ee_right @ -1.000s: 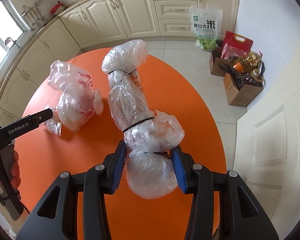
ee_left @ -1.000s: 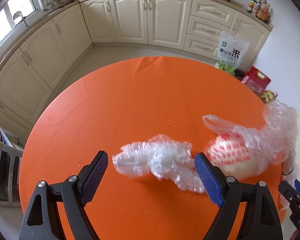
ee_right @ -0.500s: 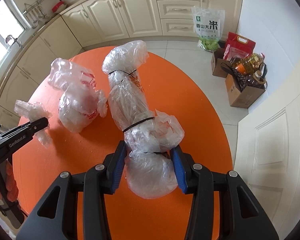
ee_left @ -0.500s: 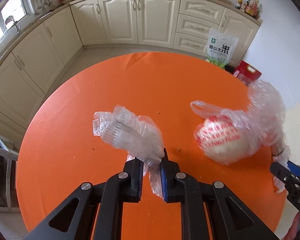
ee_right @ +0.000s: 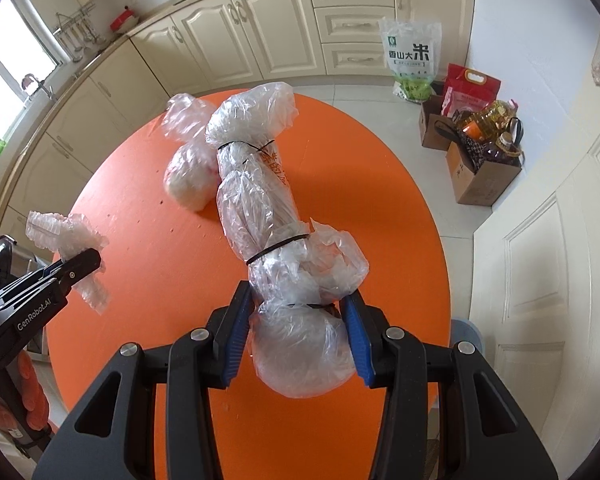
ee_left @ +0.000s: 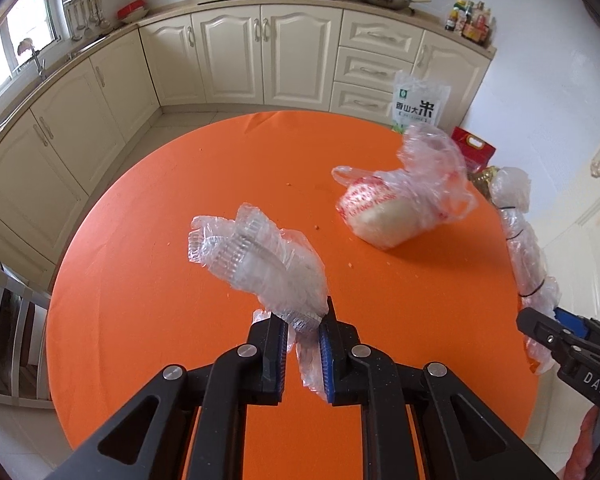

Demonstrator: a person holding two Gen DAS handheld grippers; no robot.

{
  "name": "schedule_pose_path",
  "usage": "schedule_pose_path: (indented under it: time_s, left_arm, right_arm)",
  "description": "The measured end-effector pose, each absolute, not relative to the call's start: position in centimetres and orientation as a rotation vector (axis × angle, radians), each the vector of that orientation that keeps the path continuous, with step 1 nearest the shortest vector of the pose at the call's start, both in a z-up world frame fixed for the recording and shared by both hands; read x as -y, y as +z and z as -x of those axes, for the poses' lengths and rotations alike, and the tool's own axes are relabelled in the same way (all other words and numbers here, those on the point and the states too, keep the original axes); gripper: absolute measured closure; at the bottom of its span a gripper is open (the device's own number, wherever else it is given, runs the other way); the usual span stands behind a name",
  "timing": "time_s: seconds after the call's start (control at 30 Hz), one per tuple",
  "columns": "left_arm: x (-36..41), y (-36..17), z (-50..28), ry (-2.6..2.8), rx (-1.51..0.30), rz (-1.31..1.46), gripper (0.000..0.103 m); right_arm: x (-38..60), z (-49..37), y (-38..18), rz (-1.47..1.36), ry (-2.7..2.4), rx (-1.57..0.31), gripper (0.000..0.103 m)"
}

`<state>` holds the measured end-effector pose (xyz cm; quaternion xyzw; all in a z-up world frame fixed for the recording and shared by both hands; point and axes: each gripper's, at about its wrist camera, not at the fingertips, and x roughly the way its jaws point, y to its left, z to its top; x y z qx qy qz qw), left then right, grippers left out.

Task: Collect trash
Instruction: 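Carry the bubble wrap and tied bundle to the blue bin and release both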

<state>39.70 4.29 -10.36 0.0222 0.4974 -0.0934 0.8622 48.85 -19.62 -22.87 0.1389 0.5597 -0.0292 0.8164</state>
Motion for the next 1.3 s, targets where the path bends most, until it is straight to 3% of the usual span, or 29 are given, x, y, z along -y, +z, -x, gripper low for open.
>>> schedule_pose_path:
  time_s: [0.6,0.97,1.3]
  left_arm:
    - [-1.0,-6.7,-27.1,-0.252,-0.944,-0.065,0.093]
    - [6.2,-6.2,-23.1,-0.381,-0.925,-0.127,0.093]
    - [15.4,-8.9,-22.3,-0.515,-0.957,-0.216,0.093]
  right_arm:
    - [19.2,-36.8,-19.2,-0.338,-0.048,-1.166,0.058]
    - [24.5,-30.6,-18.5,-0.403,-0.157,-1.132,0.058]
    - [32.9,-25.5,-19.2,-0.482,-0.340,-1.105,0.058]
